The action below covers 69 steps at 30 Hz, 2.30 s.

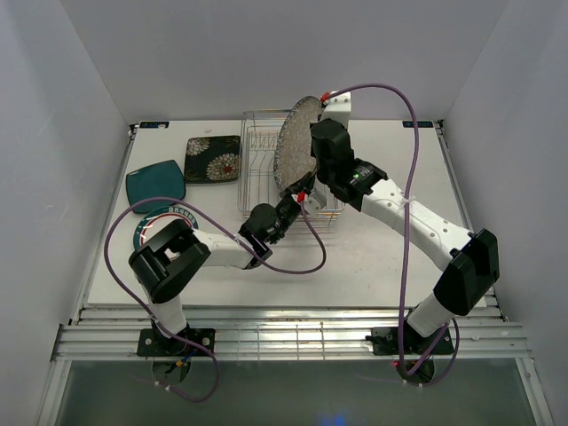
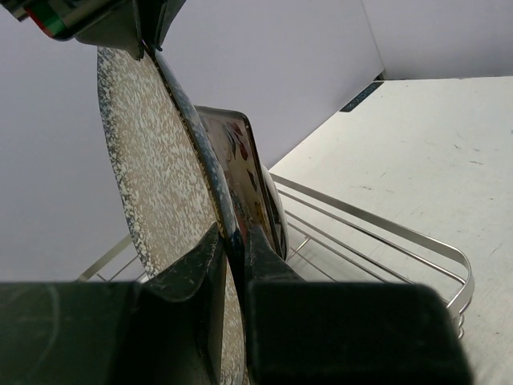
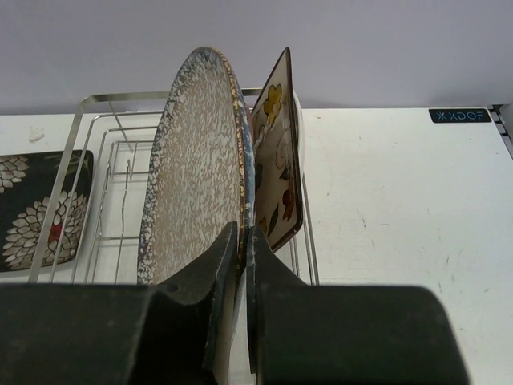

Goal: Load the plates into the dish rack
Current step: Insert the plate into the dish rack.

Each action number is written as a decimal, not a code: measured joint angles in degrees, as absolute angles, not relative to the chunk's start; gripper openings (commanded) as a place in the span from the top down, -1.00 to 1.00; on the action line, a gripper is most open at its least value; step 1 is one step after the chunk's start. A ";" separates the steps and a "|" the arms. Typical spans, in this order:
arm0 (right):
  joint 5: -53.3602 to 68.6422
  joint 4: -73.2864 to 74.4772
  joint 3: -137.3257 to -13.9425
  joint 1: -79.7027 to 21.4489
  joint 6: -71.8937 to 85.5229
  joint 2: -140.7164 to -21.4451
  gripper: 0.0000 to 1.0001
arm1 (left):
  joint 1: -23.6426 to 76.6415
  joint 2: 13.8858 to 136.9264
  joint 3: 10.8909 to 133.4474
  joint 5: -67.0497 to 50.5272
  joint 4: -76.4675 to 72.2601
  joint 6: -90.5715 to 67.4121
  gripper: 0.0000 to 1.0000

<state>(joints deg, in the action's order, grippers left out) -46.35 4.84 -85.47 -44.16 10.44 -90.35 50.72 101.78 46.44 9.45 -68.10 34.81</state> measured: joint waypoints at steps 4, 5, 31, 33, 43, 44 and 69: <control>-46.59 3.49 -85.47 -44.38 8.75 -90.35 0.85 | 50.11 101.34 46.48 8.25 -68.03 33.36 1.00; -46.61 3.20 -85.47 -44.42 8.32 -90.35 0.84 | 50.02 101.27 46.52 8.03 -68.05 33.04 1.00; -52.93 2.02 -96.25 -46.00 -3.75 -99.13 0.84 | 46.15 100.57 49.58 4.29 -65.80 25.26 1.00; -53.54 1.72 -96.77 -46.15 -4.38 -99.59 0.84 | 45.76 100.49 49.60 3.62 -65.82 24.62 1.00; -54.08 1.56 -99.70 -46.48 -5.76 -101.12 0.85 | 44.18 100.05 49.91 1.52 -66.76 21.52 1.00; -54.11 1.56 -100.01 -46.50 -5.96 -101.27 0.84 | 43.92 99.98 49.91 1.17 -66.92 21.02 1.00; -53.06 -2.02 -102.50 -46.19 -8.21 -105.49 0.84 | 39.05 99.90 50.13 -3.92 -66.35 10.35 1.00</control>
